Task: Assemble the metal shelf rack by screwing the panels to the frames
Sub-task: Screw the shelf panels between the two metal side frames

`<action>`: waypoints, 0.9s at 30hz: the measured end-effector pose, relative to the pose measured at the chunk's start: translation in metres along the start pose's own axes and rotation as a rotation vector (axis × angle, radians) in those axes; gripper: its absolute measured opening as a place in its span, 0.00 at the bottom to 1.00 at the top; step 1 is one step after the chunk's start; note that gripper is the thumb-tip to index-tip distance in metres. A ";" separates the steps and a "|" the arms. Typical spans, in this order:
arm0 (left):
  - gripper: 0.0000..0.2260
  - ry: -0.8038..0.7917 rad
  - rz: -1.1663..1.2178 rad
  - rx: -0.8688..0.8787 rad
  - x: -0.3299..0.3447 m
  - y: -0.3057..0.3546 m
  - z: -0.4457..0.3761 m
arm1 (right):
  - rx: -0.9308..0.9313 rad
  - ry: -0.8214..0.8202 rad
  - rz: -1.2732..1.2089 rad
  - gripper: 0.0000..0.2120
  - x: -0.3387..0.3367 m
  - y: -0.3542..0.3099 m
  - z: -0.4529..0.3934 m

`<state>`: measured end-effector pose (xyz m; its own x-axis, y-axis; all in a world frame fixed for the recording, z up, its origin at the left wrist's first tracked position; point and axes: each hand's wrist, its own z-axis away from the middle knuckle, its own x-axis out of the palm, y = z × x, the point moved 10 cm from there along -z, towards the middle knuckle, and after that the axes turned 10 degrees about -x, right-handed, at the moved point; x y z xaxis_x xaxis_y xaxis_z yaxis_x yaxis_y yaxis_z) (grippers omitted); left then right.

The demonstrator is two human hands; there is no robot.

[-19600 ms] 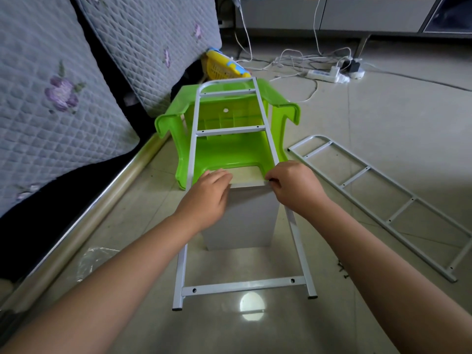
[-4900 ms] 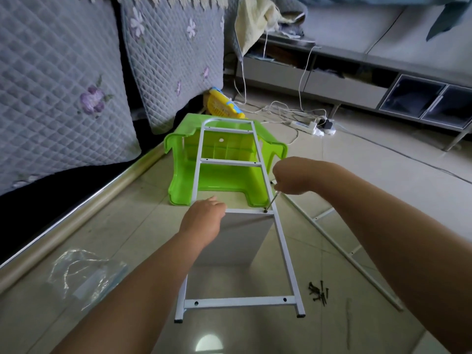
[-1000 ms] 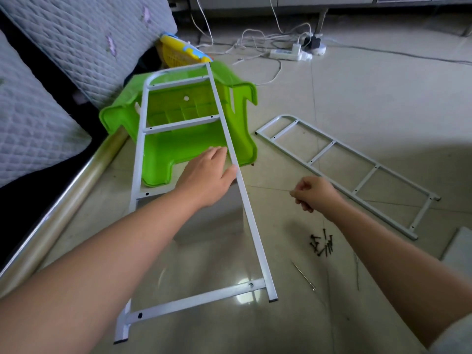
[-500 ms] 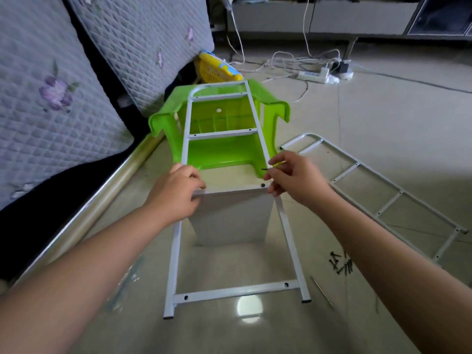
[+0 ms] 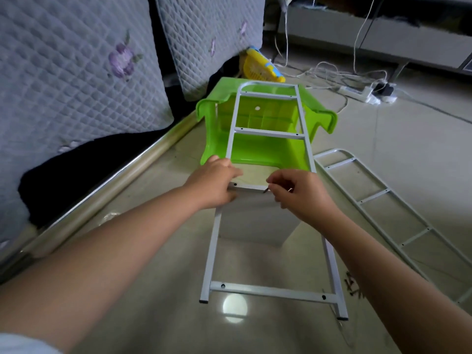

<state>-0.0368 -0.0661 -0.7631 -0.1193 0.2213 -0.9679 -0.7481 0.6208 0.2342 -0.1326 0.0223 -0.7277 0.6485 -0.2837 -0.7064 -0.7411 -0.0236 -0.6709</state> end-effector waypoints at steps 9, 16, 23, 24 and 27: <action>0.32 -0.154 0.180 0.096 0.024 -0.025 0.022 | -0.159 -0.072 0.201 0.09 0.021 -0.033 -0.031; 0.35 -0.169 0.276 0.120 0.028 -0.027 0.024 | -0.252 -0.275 0.566 0.09 0.047 -0.040 -0.042; 0.34 -0.204 0.357 0.119 0.028 -0.028 0.024 | -0.305 -0.435 0.647 0.11 0.065 -0.050 -0.043; 0.34 -0.223 0.371 0.124 0.028 -0.029 0.025 | -0.309 -0.455 0.667 0.11 0.067 -0.051 -0.043; 0.33 -0.269 0.372 0.140 0.030 -0.030 0.024 | -0.314 -0.479 0.709 0.11 0.071 -0.053 -0.046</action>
<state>-0.0029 -0.0599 -0.7974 -0.1751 0.6231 -0.7623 -0.5896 0.5538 0.5880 -0.0551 -0.0406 -0.7321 -0.0264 0.0958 -0.9950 -0.9613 -0.2756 -0.0010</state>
